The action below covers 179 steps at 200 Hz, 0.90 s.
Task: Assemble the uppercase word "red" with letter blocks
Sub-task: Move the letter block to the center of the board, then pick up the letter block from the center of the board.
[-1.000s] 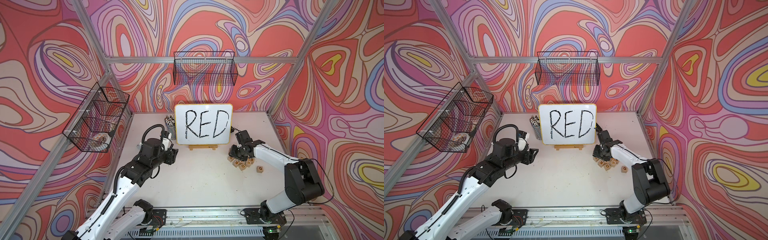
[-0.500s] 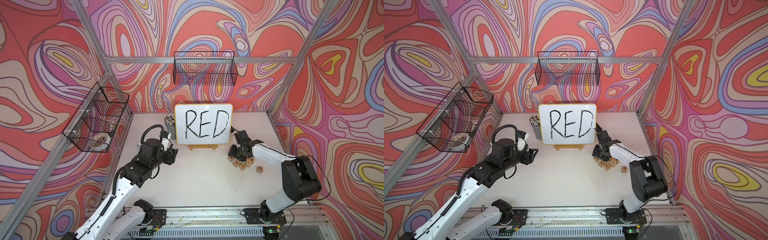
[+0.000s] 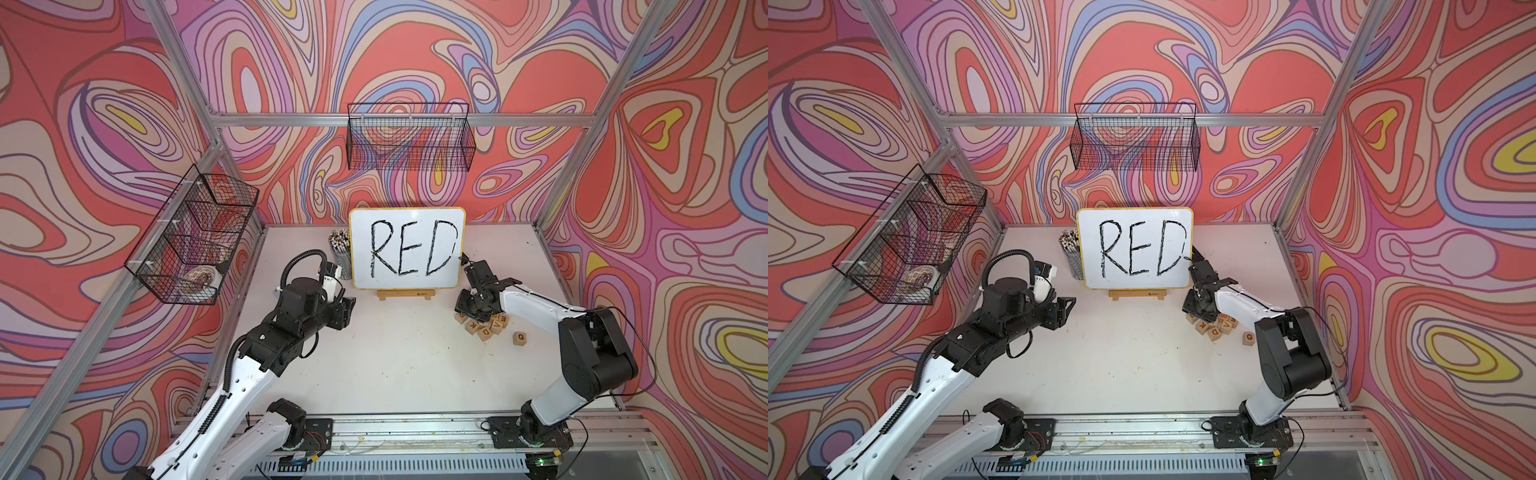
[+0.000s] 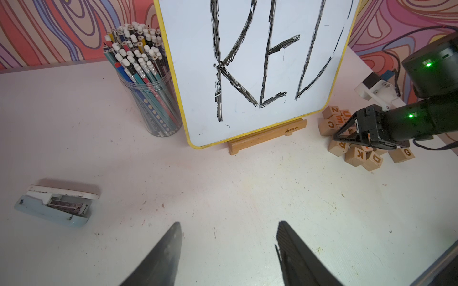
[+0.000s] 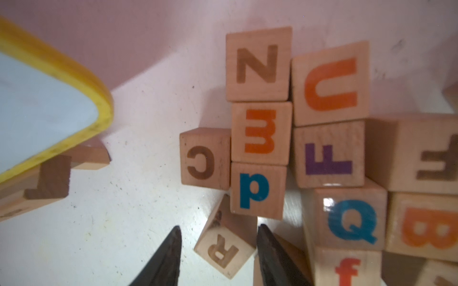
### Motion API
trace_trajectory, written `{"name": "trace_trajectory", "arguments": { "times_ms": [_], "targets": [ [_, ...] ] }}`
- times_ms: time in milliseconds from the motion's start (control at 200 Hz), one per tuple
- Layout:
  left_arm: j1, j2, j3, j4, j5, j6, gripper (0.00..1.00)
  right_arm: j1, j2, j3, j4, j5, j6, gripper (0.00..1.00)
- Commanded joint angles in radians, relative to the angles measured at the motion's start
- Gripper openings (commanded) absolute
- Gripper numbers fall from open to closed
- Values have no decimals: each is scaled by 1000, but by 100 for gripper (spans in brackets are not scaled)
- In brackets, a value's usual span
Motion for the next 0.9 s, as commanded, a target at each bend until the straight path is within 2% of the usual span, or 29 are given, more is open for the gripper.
{"name": "trace_trajectory", "arguments": {
  "times_ms": [0,891],
  "targets": [
    [-2,-9,-8,-9,0,11,64,15,-26,7,-47,42,9,51],
    [-3,-36,-14,-9,-10,9,64,50,28,3,-17,54,101,51]
  ]
}}
